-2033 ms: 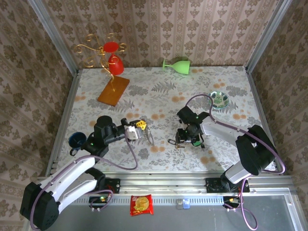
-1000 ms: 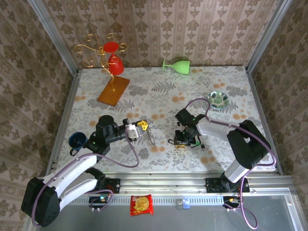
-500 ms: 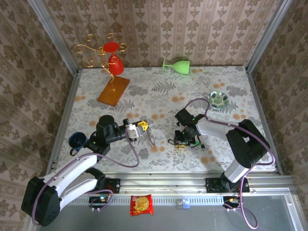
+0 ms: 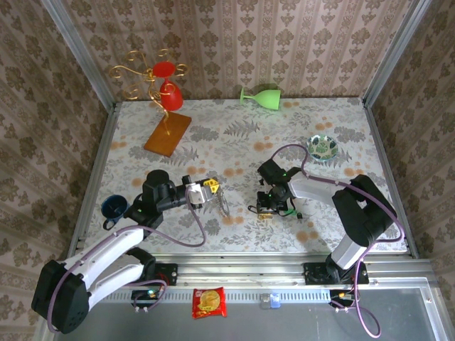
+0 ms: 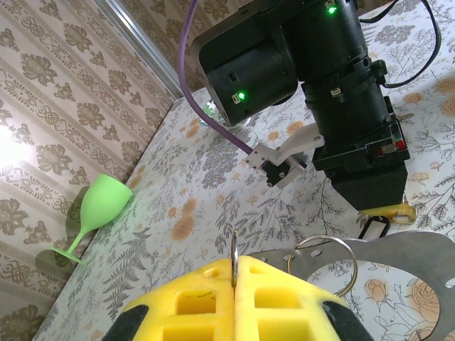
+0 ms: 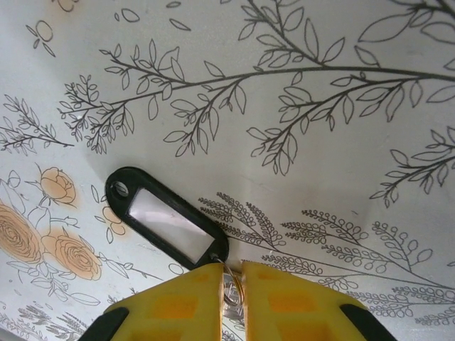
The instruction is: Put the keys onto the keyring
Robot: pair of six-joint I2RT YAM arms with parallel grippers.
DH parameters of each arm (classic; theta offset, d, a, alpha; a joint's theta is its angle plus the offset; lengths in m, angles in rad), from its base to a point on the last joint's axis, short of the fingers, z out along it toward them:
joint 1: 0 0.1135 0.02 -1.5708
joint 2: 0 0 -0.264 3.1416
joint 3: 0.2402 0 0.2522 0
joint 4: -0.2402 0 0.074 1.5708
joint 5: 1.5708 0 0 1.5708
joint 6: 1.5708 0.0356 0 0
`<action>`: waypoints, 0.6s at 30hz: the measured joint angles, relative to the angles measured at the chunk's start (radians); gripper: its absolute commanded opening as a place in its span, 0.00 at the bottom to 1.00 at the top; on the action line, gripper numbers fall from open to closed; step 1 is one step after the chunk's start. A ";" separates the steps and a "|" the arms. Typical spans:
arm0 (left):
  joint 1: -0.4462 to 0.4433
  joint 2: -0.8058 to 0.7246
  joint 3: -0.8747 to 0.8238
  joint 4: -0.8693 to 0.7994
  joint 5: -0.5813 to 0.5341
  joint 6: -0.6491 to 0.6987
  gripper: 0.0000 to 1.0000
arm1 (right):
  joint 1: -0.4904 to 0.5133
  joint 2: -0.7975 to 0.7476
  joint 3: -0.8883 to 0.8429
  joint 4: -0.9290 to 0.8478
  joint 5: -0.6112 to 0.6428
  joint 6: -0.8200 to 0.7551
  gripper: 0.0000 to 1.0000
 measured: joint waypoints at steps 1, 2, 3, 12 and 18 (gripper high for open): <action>0.000 0.000 0.000 0.000 0.000 0.000 0.00 | 0.000 0.000 0.000 0.000 0.000 0.000 0.14; 0.000 0.000 0.000 0.000 0.000 0.000 0.00 | 0.000 0.000 0.000 0.000 0.000 0.000 0.11; 0.000 0.001 0.000 0.000 0.000 0.000 0.00 | 0.000 0.000 0.000 0.000 -0.001 0.000 0.09; 0.000 0.001 0.000 0.000 0.000 -0.003 0.00 | 0.000 0.000 0.018 -0.015 -0.014 -0.019 0.00; 0.000 0.001 0.000 0.000 -0.004 -0.007 0.00 | 0.002 -0.038 0.021 -0.057 -0.007 -0.053 0.00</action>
